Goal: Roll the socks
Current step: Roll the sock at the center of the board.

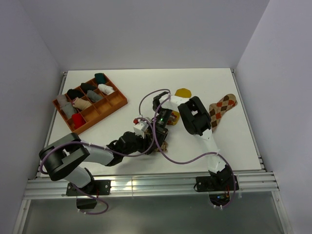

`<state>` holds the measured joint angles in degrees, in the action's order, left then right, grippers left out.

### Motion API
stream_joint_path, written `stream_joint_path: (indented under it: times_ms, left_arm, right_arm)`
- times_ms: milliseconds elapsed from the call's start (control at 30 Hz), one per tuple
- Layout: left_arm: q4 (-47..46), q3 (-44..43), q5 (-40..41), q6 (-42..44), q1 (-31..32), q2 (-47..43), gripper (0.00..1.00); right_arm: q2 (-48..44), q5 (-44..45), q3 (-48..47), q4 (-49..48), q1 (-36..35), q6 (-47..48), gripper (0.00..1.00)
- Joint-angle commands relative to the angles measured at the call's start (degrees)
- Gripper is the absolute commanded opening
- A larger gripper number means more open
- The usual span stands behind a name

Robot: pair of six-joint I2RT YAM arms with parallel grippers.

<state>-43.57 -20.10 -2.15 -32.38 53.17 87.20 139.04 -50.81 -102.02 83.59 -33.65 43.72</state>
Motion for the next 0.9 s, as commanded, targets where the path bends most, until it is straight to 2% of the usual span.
stream_joint_path:
  times_ms: [0,200,300,500,633,700,867]
  left_arm:
    - [6.66,-0.91,3.80,0.30,1.76,1.31,0.52]
    - [5.69,1.20,4.88,-0.75,2.56,-0.45,0.54]
    - [5.60,1.38,4.79,-1.37,2.56,0.42,0.50]
    - [4.64,2.17,4.35,-3.56,2.56,2.80,0.30]
    - [4.20,2.52,3.39,-5.06,2.56,4.47,0.08]
    - [3.93,2.69,2.86,-5.94,2.56,5.35,0.00]
    - [2.44,3.83,2.68,-9.44,2.47,6.58,0.00]
  right_arm:
    - [1.14,4.84,-0.11,-0.98,0.51,1.63,0.39]
    - [0.88,5.02,-0.37,-1.06,0.60,1.45,0.39]
    - [1.14,4.75,-0.55,-1.06,0.60,1.28,0.39]
    - [-1.13,3.35,0.06,-2.81,0.60,0.14,0.44]
    - [-5.69,1.69,3.13,-6.86,0.69,-1.62,0.50]
    - [-8.07,0.89,4.63,-9.49,0.69,-2.85,0.55]
    - [-18.86,0.53,12.35,-17.83,2.00,-7.41,0.58]
